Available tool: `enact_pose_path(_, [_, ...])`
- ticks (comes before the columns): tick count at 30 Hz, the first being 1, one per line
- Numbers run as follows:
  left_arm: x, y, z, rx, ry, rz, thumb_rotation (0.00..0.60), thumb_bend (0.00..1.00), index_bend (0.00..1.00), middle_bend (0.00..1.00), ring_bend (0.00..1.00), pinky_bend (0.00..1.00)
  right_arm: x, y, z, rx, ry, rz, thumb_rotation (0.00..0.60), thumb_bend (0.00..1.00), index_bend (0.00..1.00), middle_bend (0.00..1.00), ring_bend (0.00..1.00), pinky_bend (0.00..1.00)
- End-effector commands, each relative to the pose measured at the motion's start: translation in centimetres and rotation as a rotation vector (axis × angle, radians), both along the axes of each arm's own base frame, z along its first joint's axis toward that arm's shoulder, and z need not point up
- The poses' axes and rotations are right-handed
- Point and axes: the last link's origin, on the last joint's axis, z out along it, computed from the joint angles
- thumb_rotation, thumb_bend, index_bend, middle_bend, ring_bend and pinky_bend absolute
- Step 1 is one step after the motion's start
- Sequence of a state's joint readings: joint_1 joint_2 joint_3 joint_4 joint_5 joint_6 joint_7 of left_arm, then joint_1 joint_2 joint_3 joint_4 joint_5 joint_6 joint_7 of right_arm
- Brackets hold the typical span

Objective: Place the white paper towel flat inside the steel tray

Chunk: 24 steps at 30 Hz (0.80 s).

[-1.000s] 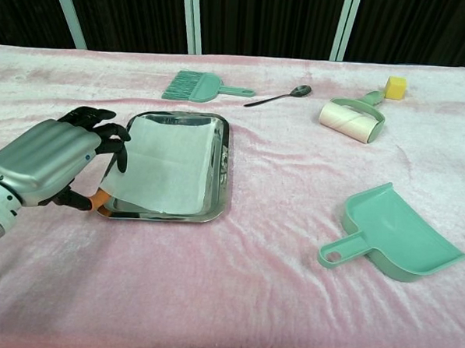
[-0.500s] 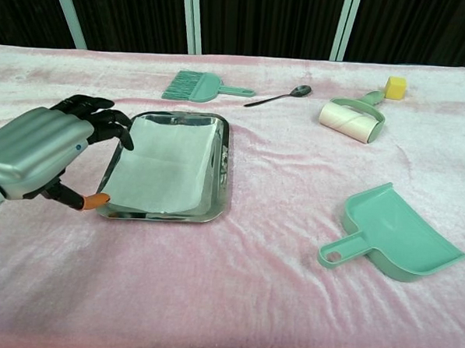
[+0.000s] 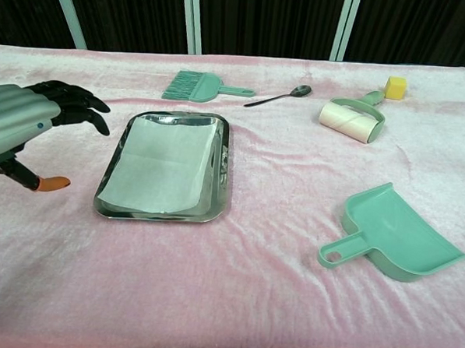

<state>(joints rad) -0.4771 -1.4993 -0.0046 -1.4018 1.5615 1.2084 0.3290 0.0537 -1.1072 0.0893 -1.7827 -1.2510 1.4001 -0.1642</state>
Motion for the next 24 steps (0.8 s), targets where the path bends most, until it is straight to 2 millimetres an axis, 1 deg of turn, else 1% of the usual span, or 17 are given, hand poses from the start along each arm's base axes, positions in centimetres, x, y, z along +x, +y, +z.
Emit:
enact_pose_path(1, [-1.5,0.7,3.1,-0.041,-0.007,-0.034,0.600,0.26,0.23,0.08,0.00,0.10,0.0,0.0,0.0,-0.001,0.001,0.001,0.600,0.29,0.08,0.02,0.12,0.14])
enact_pose_path(2, [-1.8,0.7,3.5,-0.039,-0.009,-0.034,0.600,0.26,0.23,0.07,0.00,0.10,0.0,0.0,0.0,-0.001,0.001,0.001,0.600,0.29,0.08,0.02,0.12,0.14])
enact_pose_path(4, [-2.9,0.5,4.8,-0.032,-0.006,-0.023,0.600,0.26,0.23,0.07,0.00,0.05,0.0,0.0,0.0,-0.002,0.002,0.003,0.600,0.29,0.08,0.02,0.12,0.14])
enact_pose_path(6, [-4.4,-0.2,6.1,-0.033,-0.003,0.011,0.600,0.26,0.23,0.07,0.00,0.01,0.0,0.0,0.0,0.001,0.005,0.005,0.600,0.29,0.08,0.02,0.12,0.14])
enact_pose_path(7, [-4.8,-0.4,6.5,-0.033,-0.004,0.022,0.600,0.26,0.23,0.07,0.00,0.00,0.0,0.0,0.0,0.002,0.006,0.006,0.600,0.29,0.08,0.02,0.12,0.14])
enact_pose_path(11, [-7.0,-1.5,8.7,0.005,-0.013,0.073,0.600,0.26,0.23,0.07,0.00,0.00,0.1,0.0,0.0,0.001,0.014,0.013,0.600,0.29,0.08,0.02,0.12,0.14])
enact_pose_path(13, [-8.6,-2.3,10.1,0.042,-0.033,0.108,0.600,0.26,0.23,0.07,0.00,0.00,0.1,0.0,0.0,0.003,0.017,0.019,0.600,0.29,0.08,0.02,0.12,0.14])
enact_pose_path(14, [-9.8,-3.1,11.4,0.094,-0.066,0.156,0.600,0.26,0.23,0.07,0.00,0.00,0.1,0.0,0.0,0.006,0.023,0.022,0.600,0.29,0.08,0.02,0.12,0.14])
enact_pose_path(19, [-11.7,-4.7,13.1,0.199,-0.149,0.203,0.600,0.26,0.23,0.07,0.00,0.00,0.1,0.0,0.0,0.010,0.027,0.028,0.600,0.29,0.08,0.02,0.12,0.14])
enact_pose_path(24, [-12.9,-5.2,13.9,0.239,-0.148,0.287,0.600,0.26,0.23,0.07,0.00,0.00,0.2,0.1,0.1,0.024,0.031,0.039,0.600,0.29,0.08,0.02,0.12,0.14])
